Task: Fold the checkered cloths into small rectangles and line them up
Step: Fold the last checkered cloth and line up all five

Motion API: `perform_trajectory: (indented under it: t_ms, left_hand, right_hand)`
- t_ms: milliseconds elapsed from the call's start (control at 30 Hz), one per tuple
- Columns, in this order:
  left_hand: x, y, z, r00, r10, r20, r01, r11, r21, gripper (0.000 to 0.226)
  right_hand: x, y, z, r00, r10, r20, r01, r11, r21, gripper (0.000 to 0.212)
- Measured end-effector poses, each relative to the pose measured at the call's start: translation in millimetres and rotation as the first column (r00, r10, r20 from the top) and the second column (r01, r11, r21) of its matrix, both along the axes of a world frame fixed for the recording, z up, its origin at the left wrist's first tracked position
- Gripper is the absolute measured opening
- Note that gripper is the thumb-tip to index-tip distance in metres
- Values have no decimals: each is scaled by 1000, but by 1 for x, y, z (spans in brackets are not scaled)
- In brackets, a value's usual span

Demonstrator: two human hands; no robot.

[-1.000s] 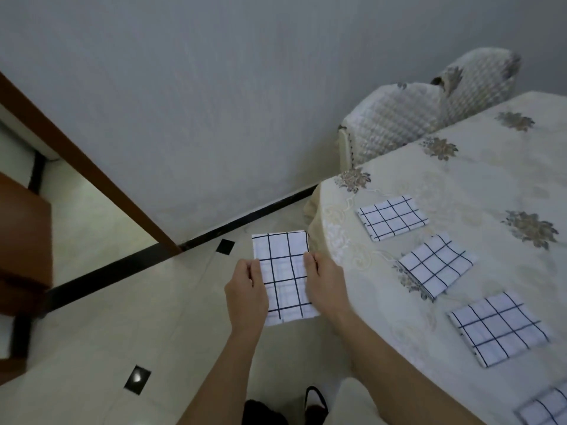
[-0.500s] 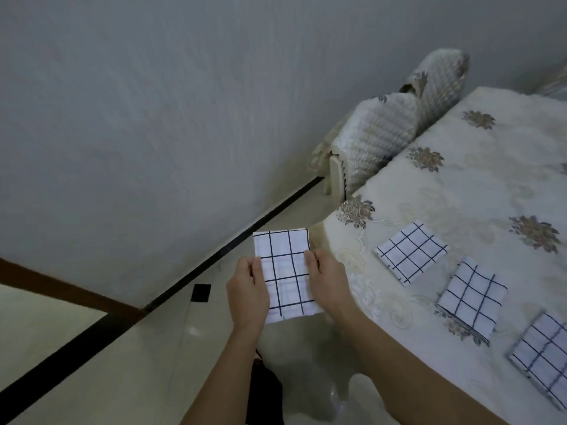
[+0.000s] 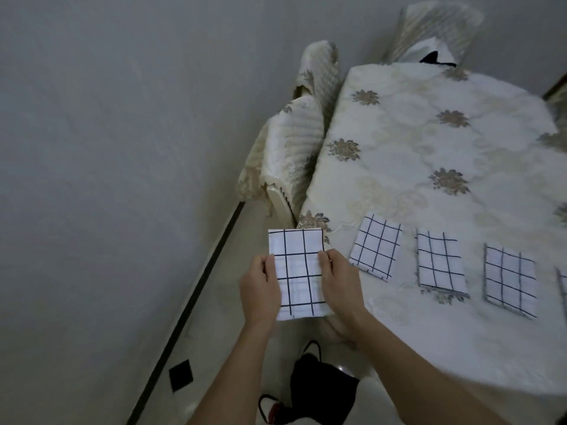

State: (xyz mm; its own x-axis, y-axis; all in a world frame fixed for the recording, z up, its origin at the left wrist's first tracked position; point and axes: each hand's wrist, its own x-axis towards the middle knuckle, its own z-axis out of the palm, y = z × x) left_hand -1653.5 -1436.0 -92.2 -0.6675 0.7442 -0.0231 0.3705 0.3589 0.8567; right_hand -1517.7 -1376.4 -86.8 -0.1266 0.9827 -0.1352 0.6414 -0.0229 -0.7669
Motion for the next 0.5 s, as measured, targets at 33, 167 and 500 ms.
perform_trajectory:
  t_ms: [33,167,500]
  left_hand:
    - [3,13,-2,999,-40,-6,40,999,-8,28]
    - [13,62,-9,986,-169,5,169,986,-13,27]
    - [18,165,-29,932,-351,92,359,929,-91,26]
  right_hand:
    - [6,7,-2,999,-39,-5,39,999,-1,37]
    - [21,40,-17,986,-164,-21,164,986,-2,37]
    - [31,115,-42,943,-329,-54,325,944,-60,39]
